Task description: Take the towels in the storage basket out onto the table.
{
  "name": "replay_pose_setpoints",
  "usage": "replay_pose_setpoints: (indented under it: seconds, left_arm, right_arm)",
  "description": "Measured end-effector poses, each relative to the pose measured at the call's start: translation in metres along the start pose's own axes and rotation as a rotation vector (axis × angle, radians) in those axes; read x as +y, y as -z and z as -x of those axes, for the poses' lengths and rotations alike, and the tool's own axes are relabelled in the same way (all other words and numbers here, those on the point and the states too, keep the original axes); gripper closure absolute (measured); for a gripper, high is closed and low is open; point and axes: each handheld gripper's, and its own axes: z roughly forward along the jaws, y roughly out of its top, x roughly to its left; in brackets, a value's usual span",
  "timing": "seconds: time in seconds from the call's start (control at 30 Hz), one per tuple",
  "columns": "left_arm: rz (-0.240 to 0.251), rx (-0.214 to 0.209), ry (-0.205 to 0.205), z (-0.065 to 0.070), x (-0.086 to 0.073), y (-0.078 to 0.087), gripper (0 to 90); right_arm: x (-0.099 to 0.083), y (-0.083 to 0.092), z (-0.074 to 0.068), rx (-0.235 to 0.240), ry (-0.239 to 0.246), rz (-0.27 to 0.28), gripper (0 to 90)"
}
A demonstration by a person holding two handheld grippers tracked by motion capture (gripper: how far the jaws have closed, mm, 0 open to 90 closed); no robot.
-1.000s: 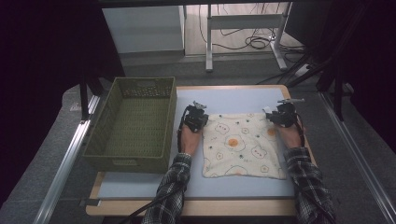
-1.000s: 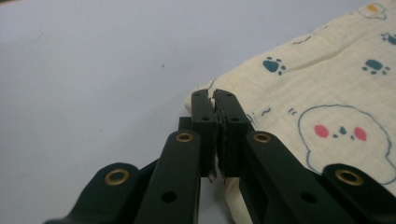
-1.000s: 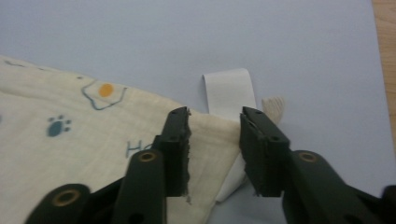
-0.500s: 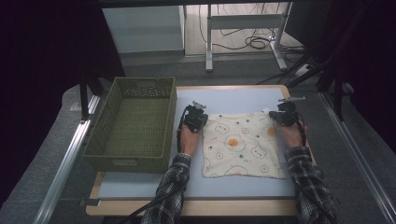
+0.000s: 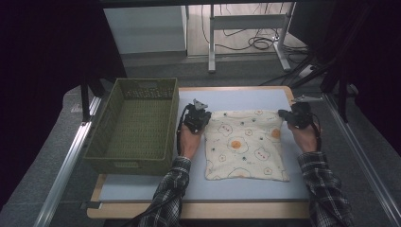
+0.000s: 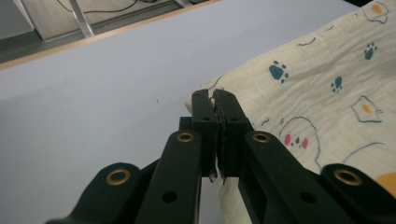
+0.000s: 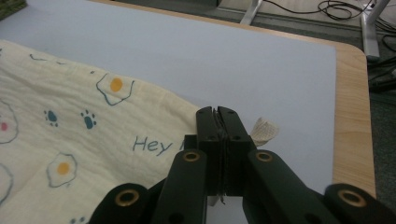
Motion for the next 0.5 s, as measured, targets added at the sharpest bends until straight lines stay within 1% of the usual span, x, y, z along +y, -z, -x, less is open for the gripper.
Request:
replay_pose_setpoints:
  seconds: [0.1,0.2,0.27,0.33,0.5]
  left_arm:
    - [0.008,0.000,-0.013,0.004,0.000,0.007,87.8]
    - [0.016,-0.005,-0.018,0.007,-0.003,0.014,87.8]
    - [0.018,-0.004,-0.027,0.011,-0.004,0.018,87.8]
    - [0.015,-0.010,-0.039,0.014,-0.007,0.022,87.8]
    - [0.019,-0.029,-0.049,0.024,-0.016,0.033,87.7]
  right_arm:
    - [-0.001,0.008,-0.003,0.005,0.015,0.001,88.7]
    - [-0.004,0.016,-0.006,0.013,0.029,0.001,88.7]
    - [-0.007,0.022,-0.009,0.020,0.030,0.006,88.7]
    - [-0.010,0.029,-0.011,0.026,0.038,0.007,88.7]
    - [-0.020,0.044,-0.021,0.045,0.063,0.007,88.7]
